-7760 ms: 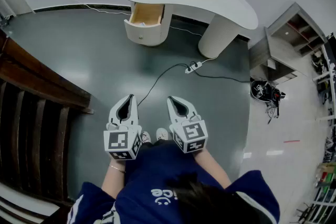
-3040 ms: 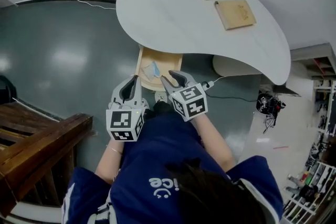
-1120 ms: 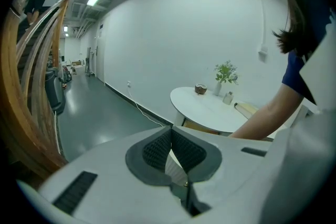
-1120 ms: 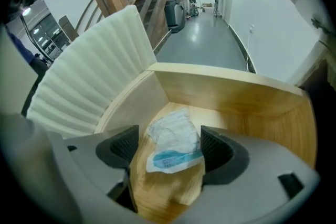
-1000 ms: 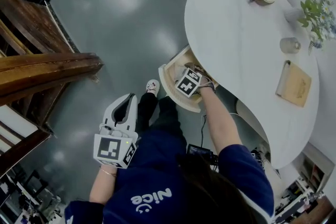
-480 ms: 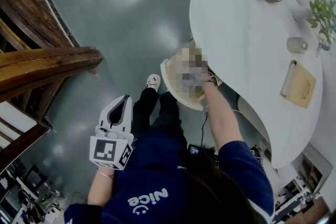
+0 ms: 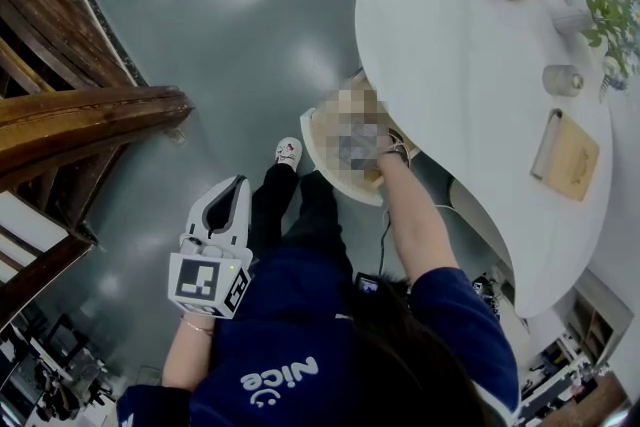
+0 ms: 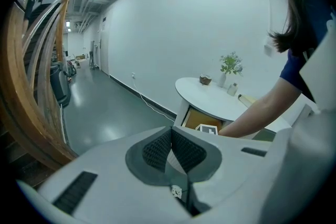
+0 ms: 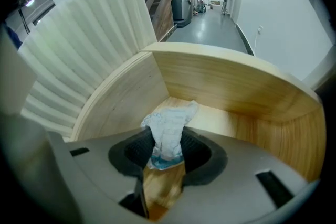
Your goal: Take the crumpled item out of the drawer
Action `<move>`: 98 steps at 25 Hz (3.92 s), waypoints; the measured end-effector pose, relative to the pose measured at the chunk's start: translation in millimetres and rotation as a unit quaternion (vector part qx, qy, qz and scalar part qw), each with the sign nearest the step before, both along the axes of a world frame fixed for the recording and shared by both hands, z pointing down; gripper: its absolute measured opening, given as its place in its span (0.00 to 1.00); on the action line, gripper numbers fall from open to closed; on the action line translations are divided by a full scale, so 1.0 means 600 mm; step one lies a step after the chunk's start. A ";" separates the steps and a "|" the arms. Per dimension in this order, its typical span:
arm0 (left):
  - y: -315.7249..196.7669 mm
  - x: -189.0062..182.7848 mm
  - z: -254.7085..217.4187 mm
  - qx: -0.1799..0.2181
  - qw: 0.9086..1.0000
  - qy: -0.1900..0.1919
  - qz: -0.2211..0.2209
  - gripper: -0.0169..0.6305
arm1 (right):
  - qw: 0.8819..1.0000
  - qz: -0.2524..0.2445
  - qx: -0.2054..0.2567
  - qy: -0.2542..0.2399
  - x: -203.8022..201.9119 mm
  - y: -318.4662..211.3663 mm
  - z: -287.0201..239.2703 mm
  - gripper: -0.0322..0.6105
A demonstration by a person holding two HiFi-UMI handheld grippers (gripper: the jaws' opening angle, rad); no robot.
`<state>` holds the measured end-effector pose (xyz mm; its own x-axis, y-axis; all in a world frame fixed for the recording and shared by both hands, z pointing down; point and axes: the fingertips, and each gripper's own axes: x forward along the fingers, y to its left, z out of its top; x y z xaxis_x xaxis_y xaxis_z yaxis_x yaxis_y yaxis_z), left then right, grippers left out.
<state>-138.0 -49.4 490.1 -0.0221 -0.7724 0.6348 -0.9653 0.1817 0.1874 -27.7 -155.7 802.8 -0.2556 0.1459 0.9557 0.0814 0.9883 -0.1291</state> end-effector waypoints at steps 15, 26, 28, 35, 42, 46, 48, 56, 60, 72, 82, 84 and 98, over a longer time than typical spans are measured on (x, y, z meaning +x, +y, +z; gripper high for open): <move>-0.029 0.016 -0.015 0.020 1.000 0.006 0.015 0.03 | 0.998 0.057 -0.001 0.010 0.018 -0.005 -0.065 0.26; -0.056 0.015 -0.038 0.044 0.999 0.006 0.030 0.03 | 0.996 0.094 -0.002 -0.007 0.032 0.010 -0.146 0.26; -0.062 0.019 -0.040 0.049 0.998 0.004 0.039 0.03 | 0.994 0.108 -0.006 -0.010 0.036 0.012 -0.161 0.26; -0.089 0.031 -0.055 0.061 0.996 0.011 0.068 0.03 | 0.986 0.164 -0.007 -0.036 0.043 0.015 -0.222 0.26; -0.107 0.035 -0.062 0.067 0.992 -0.025 0.107 0.03 | 0.973 0.224 -0.011 -0.060 0.056 0.029 -0.267 0.26; -0.112 0.040 -0.060 0.071 0.992 0.010 0.104 0.03 | 0.965 0.253 -0.002 -0.074 0.064 0.033 -0.295 0.26; -0.118 0.044 -0.062 0.075 0.991 0.024 0.105 0.03 | 0.960 0.267 0.007 -0.081 0.067 0.030 -0.311 0.26; -0.147 0.068 -0.074 0.092 0.984 0.030 0.149 0.03 | 0.936 0.333 0.036 -0.111 0.077 0.016 -0.367 0.26; -0.156 0.080 -0.077 0.097 0.980 0.033 0.171 0.03 | 0.921 0.368 0.038 -0.121 0.085 0.020 -0.381 0.26; -0.170 0.101 -0.084 0.113 0.969 0.026 0.218 0.03 | 0.876 0.443 0.083 -0.174 0.103 0.008 -0.470 0.26; -0.179 0.114 -0.146 0.172 0.959 0.016 0.225 0.03 | 0.817 0.495 0.157 -0.250 0.122 -0.010 -0.578 0.26; -0.182 0.120 -0.161 0.182 0.956 0.019 0.229 0.03 | 0.805 0.502 0.178 -0.262 0.129 -0.013 -0.602 0.26; -0.192 0.151 -0.249 0.252 0.932 0.002 0.262 0.03 | 0.716 0.501 0.280 -0.399 0.149 -0.023 -0.756 0.26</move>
